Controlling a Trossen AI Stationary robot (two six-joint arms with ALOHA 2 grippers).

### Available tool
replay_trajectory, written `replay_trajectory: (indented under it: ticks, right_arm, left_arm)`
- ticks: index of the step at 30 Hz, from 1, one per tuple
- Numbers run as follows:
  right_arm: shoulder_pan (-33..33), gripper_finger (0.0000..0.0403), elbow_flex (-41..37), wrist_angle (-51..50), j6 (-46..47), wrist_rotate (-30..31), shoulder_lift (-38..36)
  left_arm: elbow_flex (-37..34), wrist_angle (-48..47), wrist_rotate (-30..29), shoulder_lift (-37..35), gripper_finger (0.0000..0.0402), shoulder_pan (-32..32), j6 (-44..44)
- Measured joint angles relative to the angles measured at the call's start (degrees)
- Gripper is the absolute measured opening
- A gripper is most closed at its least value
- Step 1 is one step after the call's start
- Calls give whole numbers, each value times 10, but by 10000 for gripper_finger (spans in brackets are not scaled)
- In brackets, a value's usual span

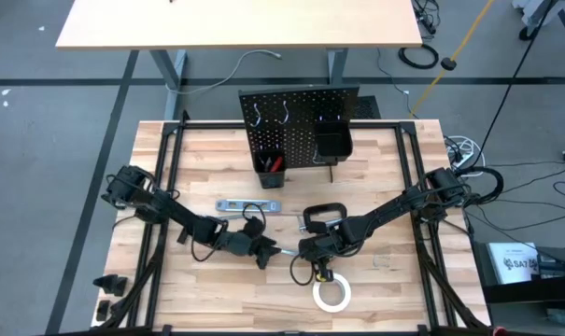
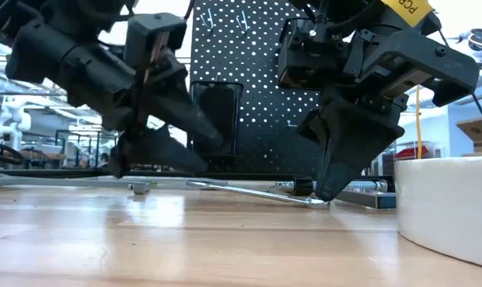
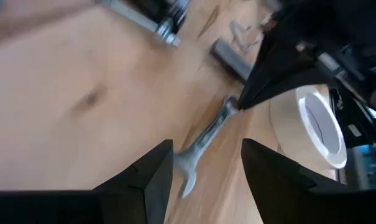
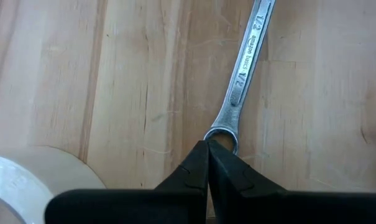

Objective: Hang tools onto peg board
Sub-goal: Put the wrench into the bottom black bin on the pegboard

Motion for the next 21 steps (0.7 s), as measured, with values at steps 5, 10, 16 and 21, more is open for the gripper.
replay_trajectory:
  ticks: [5,10,16,21]
  right_arm:
    - [0,0,0,0,0,0,0]
    - [0,0,0,0,0,0,0]
    - [1,0,-1,0,0,0,0]
    - [0,0,-1,1,0,0,0]
  left_arm:
    - [-16,-10,26,1,195,12,-55]
    - [-54,56,31,-1,195,9,-81]
    - [-62,79,51,-1,194,12,-114]
    - [-57,76,62,-1,194,10,-154]
